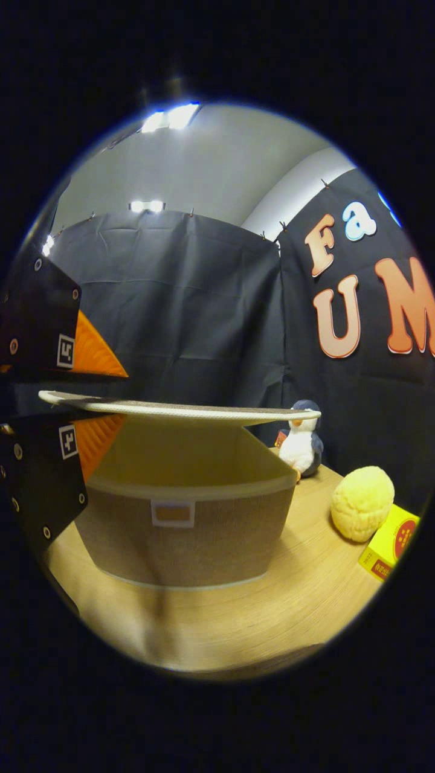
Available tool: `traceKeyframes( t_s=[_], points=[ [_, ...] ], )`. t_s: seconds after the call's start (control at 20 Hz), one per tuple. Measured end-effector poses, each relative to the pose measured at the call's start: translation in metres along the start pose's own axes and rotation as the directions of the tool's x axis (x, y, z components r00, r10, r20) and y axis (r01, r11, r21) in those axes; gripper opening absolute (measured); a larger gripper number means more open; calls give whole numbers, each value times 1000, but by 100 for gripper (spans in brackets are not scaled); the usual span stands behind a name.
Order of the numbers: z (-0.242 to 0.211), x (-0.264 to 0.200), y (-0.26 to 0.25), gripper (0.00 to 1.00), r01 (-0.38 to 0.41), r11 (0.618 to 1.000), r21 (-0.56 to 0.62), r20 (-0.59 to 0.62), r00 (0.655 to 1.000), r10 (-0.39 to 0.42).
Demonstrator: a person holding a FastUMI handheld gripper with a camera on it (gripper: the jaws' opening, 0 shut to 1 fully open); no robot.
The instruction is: Open the storage box then place both shoes into the box .Put the left shoe in first, then the right shoe, with the right side of both shoes facing outward in a uniform manner.
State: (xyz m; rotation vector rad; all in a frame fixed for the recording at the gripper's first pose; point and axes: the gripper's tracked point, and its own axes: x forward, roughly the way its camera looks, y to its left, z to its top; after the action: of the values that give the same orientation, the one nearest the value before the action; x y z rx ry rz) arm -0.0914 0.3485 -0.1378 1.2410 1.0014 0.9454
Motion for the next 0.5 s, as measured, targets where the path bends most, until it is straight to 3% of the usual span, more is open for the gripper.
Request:
traceKeyframes(
  t_s=[0.25,0.5],
  points=[
    [-4,45,58,16,33,978,-208,-21,999,-38],
    [-13,106,87,20,68,949,-306,-63,994,-91]
  ],
)
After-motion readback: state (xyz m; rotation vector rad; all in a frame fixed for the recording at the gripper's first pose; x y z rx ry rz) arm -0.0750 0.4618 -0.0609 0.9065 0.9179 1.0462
